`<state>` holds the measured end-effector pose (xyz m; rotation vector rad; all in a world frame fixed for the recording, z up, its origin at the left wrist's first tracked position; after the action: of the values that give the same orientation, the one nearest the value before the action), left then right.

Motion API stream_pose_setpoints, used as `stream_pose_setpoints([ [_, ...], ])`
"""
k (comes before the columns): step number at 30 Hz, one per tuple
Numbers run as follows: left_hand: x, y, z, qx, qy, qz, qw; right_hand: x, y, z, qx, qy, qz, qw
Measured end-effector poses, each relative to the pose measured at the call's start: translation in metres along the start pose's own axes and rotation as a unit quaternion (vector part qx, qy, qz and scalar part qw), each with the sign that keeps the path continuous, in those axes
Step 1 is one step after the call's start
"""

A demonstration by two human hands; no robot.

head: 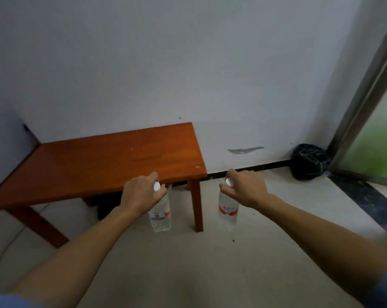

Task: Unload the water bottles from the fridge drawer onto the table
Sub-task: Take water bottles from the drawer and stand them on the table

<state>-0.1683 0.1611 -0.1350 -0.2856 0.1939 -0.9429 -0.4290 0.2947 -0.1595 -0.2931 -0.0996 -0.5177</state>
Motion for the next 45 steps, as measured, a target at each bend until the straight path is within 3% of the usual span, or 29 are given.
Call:
stream_pose_setpoints([
  [8,0.198,0.06,0.031,-0.021,0.009,0.185,0.982,0.219,-0.109,-0.067,0.037,-0.037,0.165,0.985],
  [12,0.296,0.09,0.028,-0.018,-0.005,0.215,0.976,0.324,-0.141,-0.103,0.043,-0.023,0.212,0.976],
  [19,0.458,0.101,0.041,-0.006,-0.01,0.212,0.977,0.483,-0.183,-0.148,0.068,-0.018,0.213,0.975],
  [25,0.575,0.075,0.048,-0.024,-0.012,0.215,0.976,0.58,-0.251,-0.154,0.04,-0.034,0.219,0.974],
  [31,0.678,0.038,0.009,-0.016,0.015,0.246,0.969,0.652,-0.326,-0.209,0.032,-0.02,0.238,0.97],
  [45,0.919,-0.07,-0.03,-0.008,0.089,0.253,0.963,0.828,-0.516,-0.299,0.08,-0.053,0.222,0.97],
])
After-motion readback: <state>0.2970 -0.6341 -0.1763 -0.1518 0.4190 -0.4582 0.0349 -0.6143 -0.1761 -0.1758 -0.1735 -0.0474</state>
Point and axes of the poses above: each hand's wrist, its own y-axis away from the middle knuckle, its own z-axis out of the back of the hand, x = y × z, the point moved 2 cm from there along -y, towards the middle knuckle, and after that the axes turned 14 degrees about -z, right-handed, at the moved point
